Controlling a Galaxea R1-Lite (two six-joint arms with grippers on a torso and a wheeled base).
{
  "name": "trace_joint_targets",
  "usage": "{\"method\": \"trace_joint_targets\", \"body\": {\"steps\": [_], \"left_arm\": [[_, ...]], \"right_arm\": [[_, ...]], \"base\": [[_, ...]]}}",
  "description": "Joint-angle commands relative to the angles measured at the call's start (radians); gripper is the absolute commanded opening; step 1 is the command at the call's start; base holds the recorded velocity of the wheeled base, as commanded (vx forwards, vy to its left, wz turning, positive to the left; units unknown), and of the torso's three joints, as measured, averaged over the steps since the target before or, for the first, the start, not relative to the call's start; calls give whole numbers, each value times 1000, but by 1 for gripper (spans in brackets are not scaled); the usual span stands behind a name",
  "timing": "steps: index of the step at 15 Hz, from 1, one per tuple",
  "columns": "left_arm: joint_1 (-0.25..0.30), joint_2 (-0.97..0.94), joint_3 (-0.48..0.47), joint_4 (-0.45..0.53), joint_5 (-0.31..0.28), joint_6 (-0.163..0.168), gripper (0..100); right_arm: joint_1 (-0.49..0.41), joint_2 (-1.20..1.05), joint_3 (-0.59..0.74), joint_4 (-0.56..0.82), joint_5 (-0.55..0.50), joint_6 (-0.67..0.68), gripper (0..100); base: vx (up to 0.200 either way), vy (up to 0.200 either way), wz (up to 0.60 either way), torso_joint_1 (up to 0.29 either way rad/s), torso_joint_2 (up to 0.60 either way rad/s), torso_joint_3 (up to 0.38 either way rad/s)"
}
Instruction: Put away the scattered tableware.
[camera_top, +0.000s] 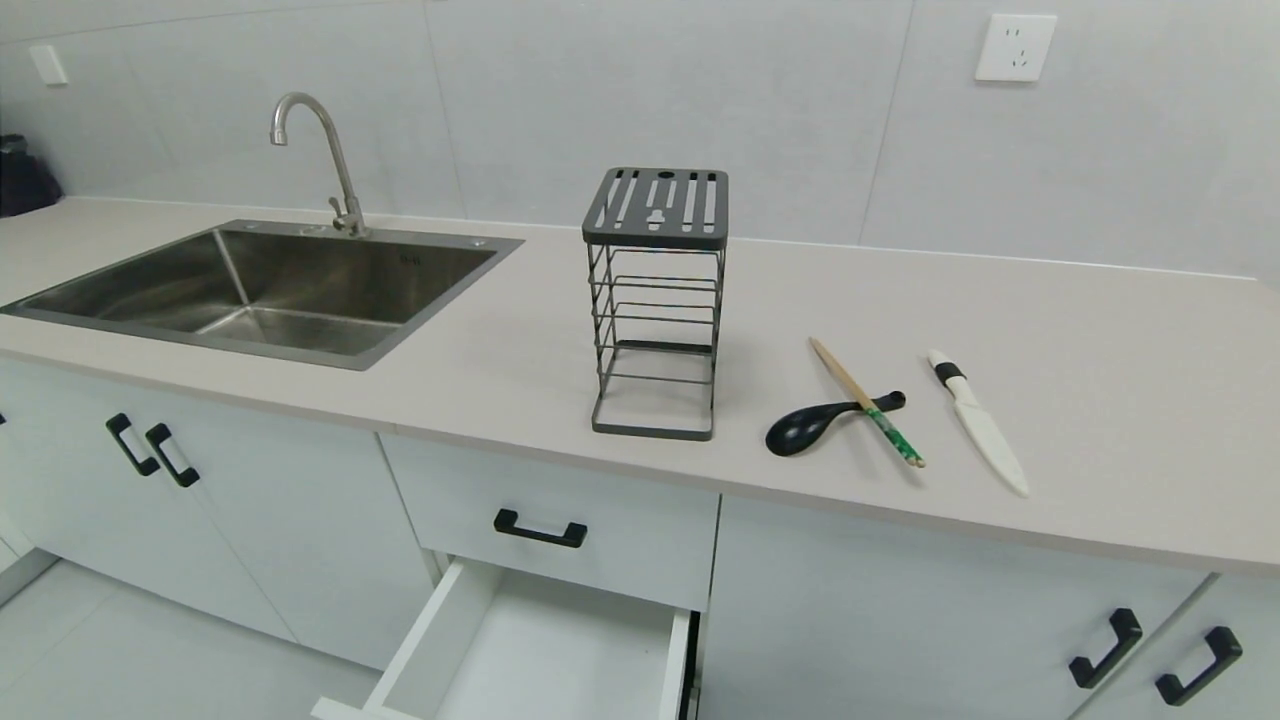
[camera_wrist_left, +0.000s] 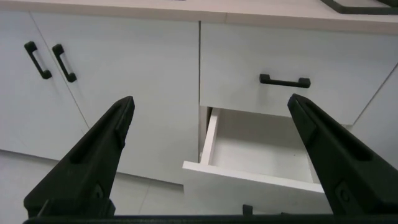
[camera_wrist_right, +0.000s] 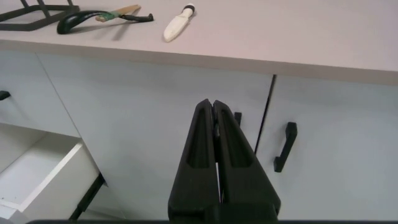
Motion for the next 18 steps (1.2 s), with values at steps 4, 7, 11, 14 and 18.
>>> {"method": "trace_joint_targets", "body": {"steps": [4,7,11,14,18], "left_arm": [[-1,1,-1,0,1,0,100],[1,1,0,0,1,0,100],[1,1,-1,0,1,0,100],[-1,1,0,0,1,0,100],[-1,1,0,0,1,0,100]], "right_arm": [[0,1,0,0,1,-1,0],[0,1,0,0,1,1,0],[0,1,0,0,1,-1,0],[0,1,2,0,1,3,0],[0,1,0,-2,1,-2,0]], "base": [[0,0,0,110,-217,-102],[0,0,0,245,-466,-225],[0,0,0,273,-526,-256],[0,0,200,290,-561,-269],[0,0,0,228,-433,-212]]}}
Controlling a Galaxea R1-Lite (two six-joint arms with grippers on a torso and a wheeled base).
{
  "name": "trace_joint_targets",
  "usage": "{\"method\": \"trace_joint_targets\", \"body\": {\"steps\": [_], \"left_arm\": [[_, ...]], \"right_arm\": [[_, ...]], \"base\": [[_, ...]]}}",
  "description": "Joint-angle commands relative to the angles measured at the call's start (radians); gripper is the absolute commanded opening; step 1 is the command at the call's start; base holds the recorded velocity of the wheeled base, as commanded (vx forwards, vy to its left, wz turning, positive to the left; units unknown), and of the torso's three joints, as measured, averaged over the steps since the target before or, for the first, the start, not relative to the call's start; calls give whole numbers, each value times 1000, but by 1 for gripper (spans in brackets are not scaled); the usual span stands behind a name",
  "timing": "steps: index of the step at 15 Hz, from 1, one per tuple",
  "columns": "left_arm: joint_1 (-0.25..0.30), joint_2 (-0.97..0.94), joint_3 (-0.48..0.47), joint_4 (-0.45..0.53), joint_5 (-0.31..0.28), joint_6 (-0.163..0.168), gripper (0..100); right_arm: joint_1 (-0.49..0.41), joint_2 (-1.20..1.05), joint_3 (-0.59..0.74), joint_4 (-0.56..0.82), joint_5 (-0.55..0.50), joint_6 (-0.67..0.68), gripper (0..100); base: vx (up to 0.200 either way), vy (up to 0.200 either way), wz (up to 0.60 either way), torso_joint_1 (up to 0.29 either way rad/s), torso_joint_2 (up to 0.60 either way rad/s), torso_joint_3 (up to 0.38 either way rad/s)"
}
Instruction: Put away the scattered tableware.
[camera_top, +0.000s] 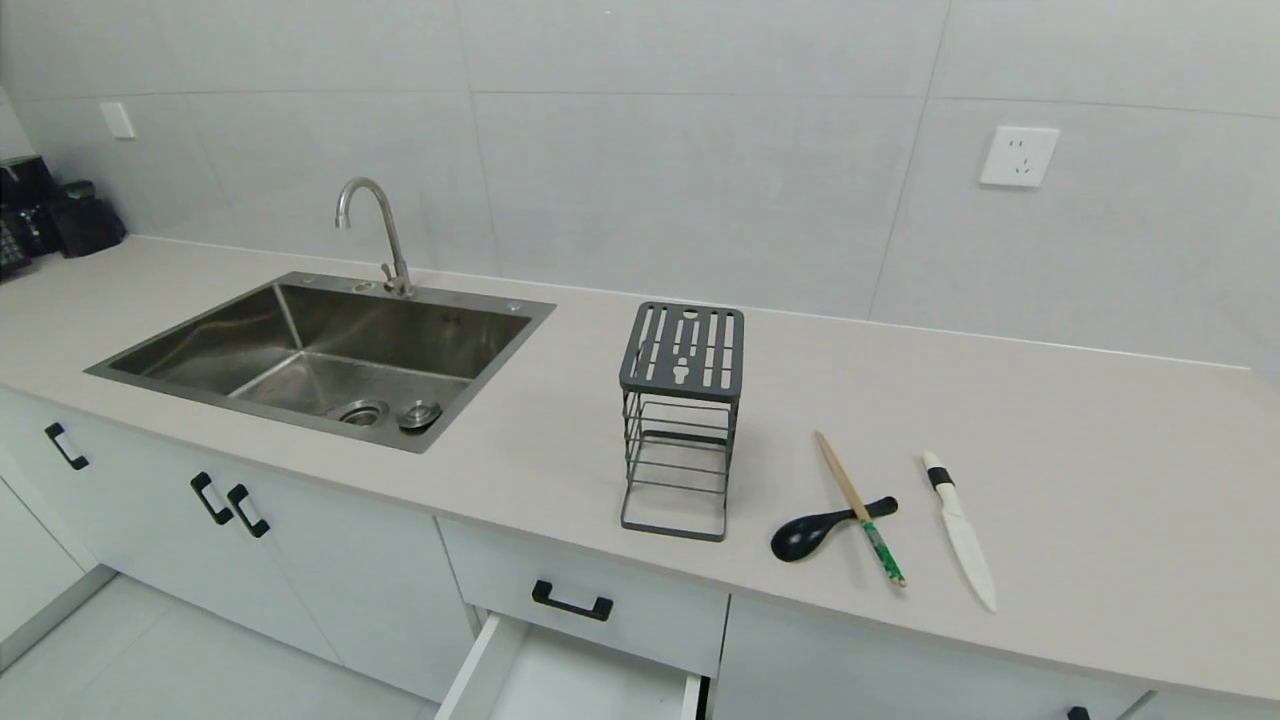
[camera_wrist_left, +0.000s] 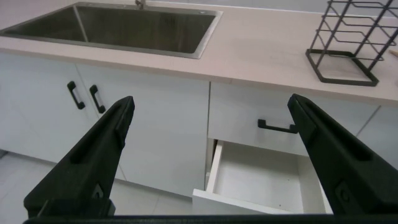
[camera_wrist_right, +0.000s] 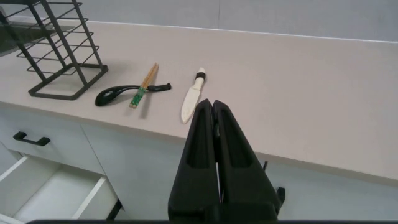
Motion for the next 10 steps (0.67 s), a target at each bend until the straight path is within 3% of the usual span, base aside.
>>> {"method": "trace_joint_targets", "body": {"steps": [1,2,8,9,10], "left_arm": [[0,1,0,0,0,0,100],[0,1,-1,0,0,0,100],[0,1,-1,0,0,0,100],[2,1,-1,0,0,0,100],[2,1,0,0,0,0,100]], "right_arm": [[0,1,1,2,-1,3,0],[0,1,1,2,-1,4,100],[-1,1,0,3,4,7,100],[-1,1,1,-17,1,3,100],[-1,1,1,-132,5,-1,100]], "base": [[0,0,0,56,-119,-51],[0,0,0,41,-71,-32],[0,0,0,0,0,0],[0,0,0,0,0,0],[0,0,0,0,0,0]]}}
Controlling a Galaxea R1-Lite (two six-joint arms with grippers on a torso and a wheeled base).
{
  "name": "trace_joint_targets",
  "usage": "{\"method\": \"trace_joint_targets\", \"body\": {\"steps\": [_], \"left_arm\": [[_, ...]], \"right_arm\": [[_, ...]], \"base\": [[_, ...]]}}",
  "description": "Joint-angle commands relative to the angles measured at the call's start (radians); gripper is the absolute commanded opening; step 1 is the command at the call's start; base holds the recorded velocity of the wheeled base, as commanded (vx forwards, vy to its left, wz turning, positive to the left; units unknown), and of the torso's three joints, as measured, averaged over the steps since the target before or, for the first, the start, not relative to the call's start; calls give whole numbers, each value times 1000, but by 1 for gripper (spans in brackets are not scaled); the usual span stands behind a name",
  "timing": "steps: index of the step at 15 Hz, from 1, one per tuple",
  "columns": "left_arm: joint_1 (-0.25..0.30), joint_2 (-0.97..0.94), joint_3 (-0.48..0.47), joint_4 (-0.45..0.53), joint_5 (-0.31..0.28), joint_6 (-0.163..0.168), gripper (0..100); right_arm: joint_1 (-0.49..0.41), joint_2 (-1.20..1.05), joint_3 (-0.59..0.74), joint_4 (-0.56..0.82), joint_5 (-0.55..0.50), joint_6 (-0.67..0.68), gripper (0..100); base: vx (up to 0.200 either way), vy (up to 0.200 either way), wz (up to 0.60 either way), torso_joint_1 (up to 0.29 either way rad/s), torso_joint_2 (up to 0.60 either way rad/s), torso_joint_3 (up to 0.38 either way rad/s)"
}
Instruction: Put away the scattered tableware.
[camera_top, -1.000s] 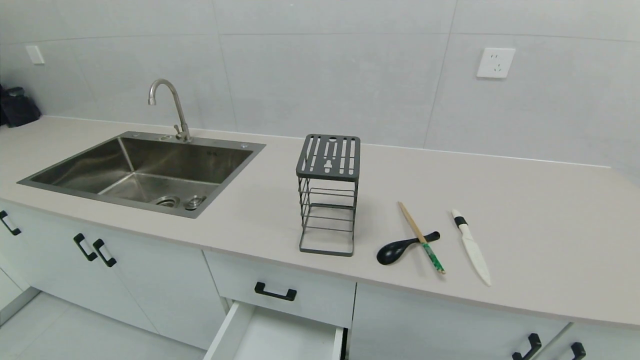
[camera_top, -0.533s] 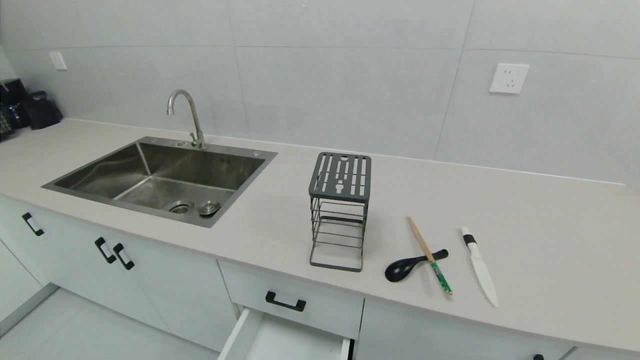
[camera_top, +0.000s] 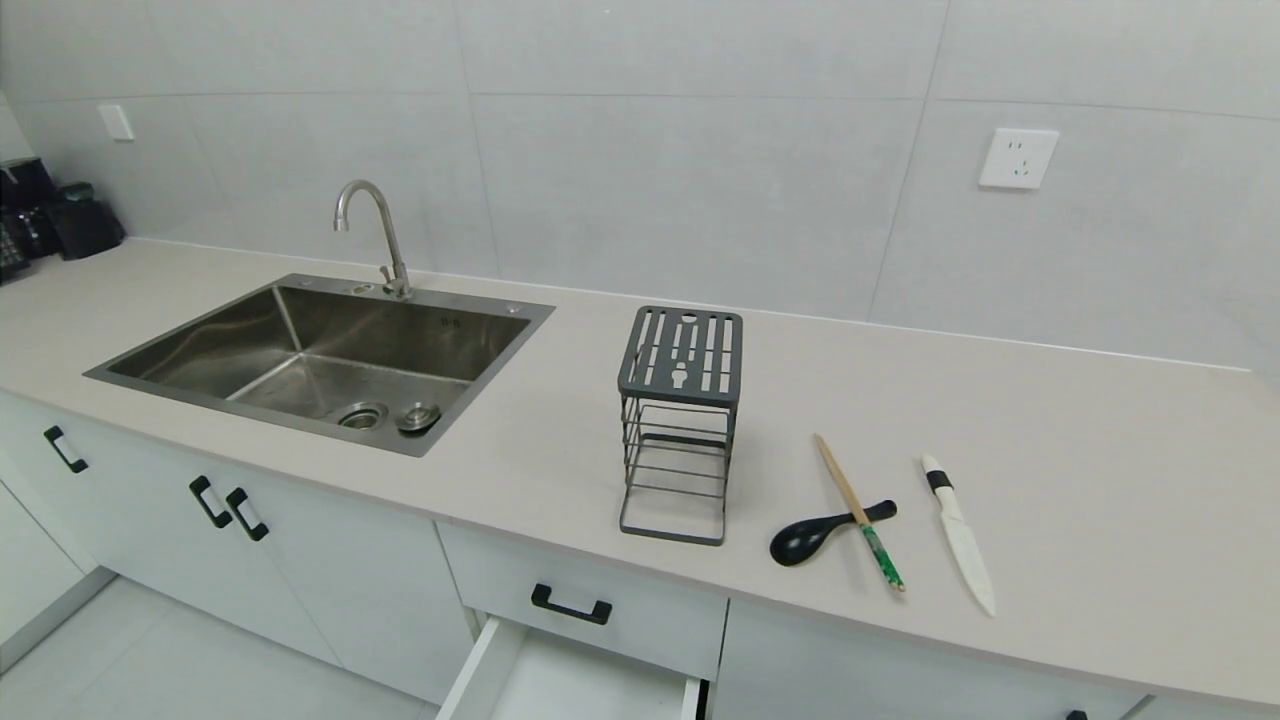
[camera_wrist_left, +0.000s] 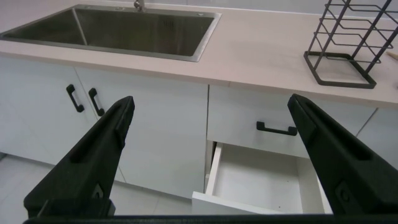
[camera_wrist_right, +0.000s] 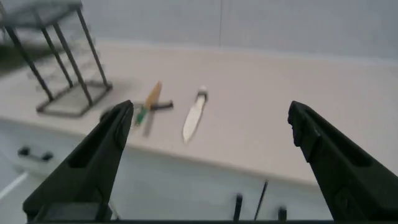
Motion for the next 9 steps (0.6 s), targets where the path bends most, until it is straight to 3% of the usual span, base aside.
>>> {"method": "trace_joint_targets", "body": {"steps": [1,3,7,9], "left_arm": [[2,1,0,0,1,0,100],[0,1,0,0,1,0,100],[2,1,0,0,1,0,100],[0,1,0,0,1,0,100]], "right_arm": [[0,1,1,-220,5,-13,100],[-8,24,-74,-224,89,-46,100],[1,463,-355,-144,352,-82,100],[14,629,-369,-144,396,-112,100]], "base": [[0,0,0,0,0,0],[0,0,0,0,0,0],[0,0,0,0,0,0],[0,0,0,0,0,0]]}}
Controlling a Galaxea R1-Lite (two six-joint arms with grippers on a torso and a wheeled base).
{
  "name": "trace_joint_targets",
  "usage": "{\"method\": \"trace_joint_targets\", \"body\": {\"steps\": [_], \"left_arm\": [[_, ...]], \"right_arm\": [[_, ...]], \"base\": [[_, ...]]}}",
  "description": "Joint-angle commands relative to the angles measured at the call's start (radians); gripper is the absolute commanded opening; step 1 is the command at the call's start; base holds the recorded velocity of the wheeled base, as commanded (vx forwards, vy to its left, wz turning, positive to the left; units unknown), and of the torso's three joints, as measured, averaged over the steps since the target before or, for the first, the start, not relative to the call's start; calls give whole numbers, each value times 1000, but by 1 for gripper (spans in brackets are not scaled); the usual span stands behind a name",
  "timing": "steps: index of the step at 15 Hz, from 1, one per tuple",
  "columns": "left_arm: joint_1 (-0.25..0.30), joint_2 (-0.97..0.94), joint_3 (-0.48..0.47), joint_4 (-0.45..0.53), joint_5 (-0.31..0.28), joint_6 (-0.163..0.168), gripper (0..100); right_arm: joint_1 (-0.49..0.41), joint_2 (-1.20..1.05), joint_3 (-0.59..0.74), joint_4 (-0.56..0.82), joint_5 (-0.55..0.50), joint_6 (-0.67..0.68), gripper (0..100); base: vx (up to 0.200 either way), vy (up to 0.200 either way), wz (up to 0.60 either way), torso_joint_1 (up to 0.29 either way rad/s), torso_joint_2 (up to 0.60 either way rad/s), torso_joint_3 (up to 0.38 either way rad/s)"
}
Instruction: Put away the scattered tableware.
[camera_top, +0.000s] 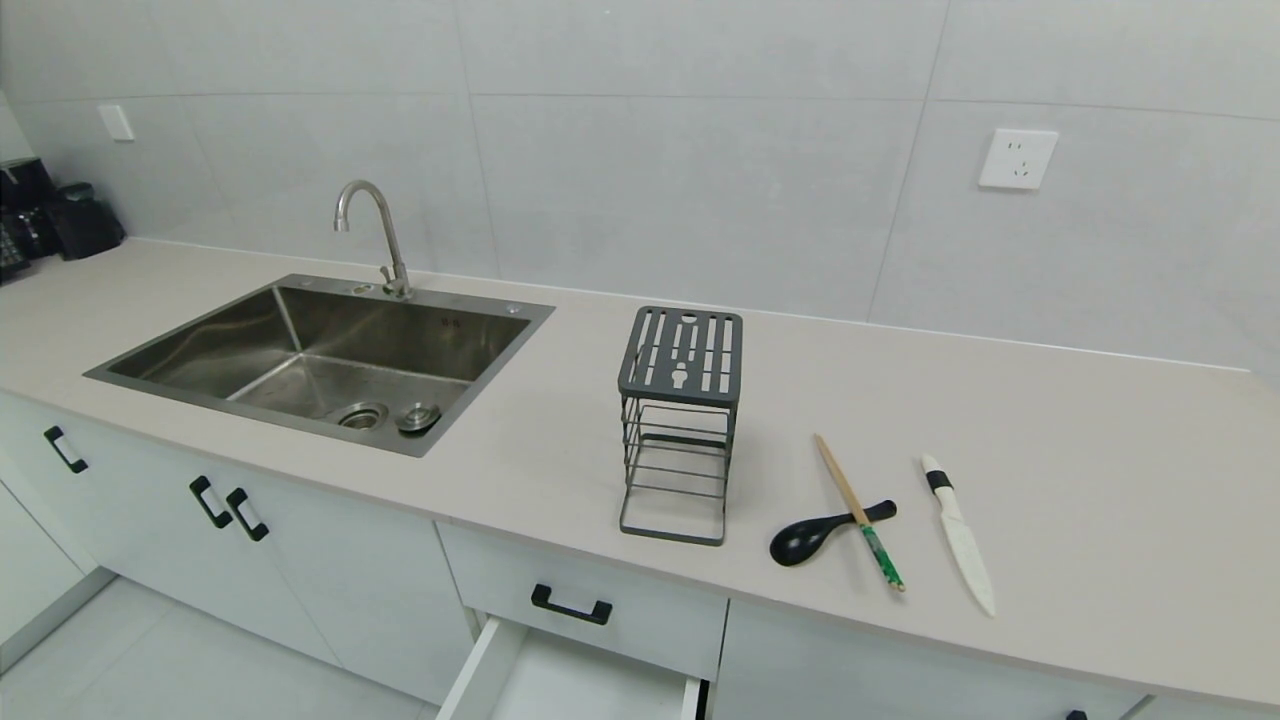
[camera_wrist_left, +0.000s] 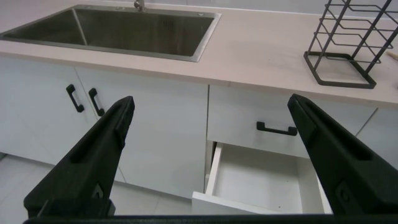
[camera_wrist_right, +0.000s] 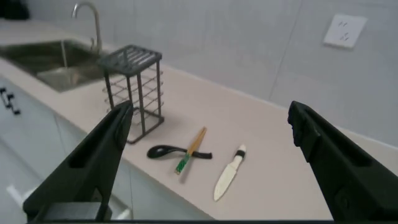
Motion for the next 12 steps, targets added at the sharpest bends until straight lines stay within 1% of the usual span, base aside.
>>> {"method": "trace_joint_targets", "body": {"steps": [1,3,5,9,10,12], "left_arm": [[0,1,0,0,0,0,100],[2,1,-1,0,0,0,100],[0,1,-1,0,0,0,100],[0,1,0,0,0,0,100],[0,1,0,0,0,0,100],[2,1,0,0,0,0,100]], "right_arm": [[49,438,-92,16,82,-122,100],[71,572,-93,14,81,-217,100],[83,645,-92,14,76,-259,100],[104,771,-119,-12,65,-251,100],[121,788,-121,-15,67,-253,100],[189,829,-157,-15,67,-243,100]], "base": [[0,0,0,0,0,0],[0,0,0,0,0,0],[0,0,0,0,0,0],[0,0,0,0,0,0],[0,0,0,0,0,0],[0,0,0,0,0,0]]}}
